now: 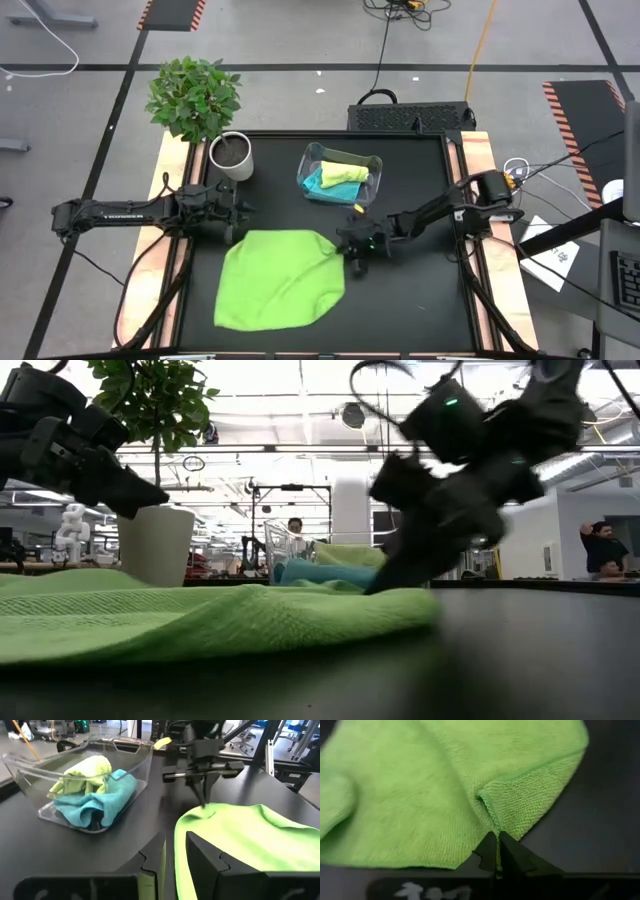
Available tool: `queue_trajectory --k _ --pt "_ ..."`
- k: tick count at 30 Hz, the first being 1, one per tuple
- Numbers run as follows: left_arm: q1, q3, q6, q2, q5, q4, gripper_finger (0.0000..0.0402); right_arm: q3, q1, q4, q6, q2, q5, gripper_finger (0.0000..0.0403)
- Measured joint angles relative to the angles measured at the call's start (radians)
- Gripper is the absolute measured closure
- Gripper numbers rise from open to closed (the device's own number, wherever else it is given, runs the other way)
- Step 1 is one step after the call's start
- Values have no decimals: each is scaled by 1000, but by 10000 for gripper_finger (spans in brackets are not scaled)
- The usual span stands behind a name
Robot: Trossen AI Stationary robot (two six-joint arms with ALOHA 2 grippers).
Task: Fold microfiber towels
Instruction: Fold the green towel
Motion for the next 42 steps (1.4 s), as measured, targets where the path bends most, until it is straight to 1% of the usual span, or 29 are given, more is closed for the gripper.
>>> queue_trajectory --k 4,6,9,12,15,19,23,27,30,34,39,42 --pt "0 0 -42 0 7 -22 325 -81 68 8 106 -59 -1 402" --pt "0 0 -49 0 8 -27 325 -110 100 13 131 -89 0 402" --pt "0 0 -57 0 7 -27 325 -132 136 20 107 -132 24 401" --pt "0 0 -71 0 7 -23 325 -149 159 77 26 -166 24 387" --pt "0 0 -71 0 7 -22 325 -156 170 103 -31 -209 28 358" --pt "0 0 -74 0 8 -22 325 -152 172 100 -88 -273 104 302" --pt "0 0 -74 0 8 -22 325 -152 169 119 -117 -297 133 249" --pt "0 0 -74 0 8 -21 325 -151 168 100 -111 -294 153 218" --pt "0 0 -66 0 8 -21 325 -151 171 94 -78 -296 153 210" --pt "0 0 -48 0 8 -20 325 -150 183 79 -73 -281 163 212" --pt "0 0 -47 0 8 -19 325 -144 189 87 -51 -216 185 217" --pt "0 0 -46 0 8 -19 325 -125 190 91 -50 -173 227 217"
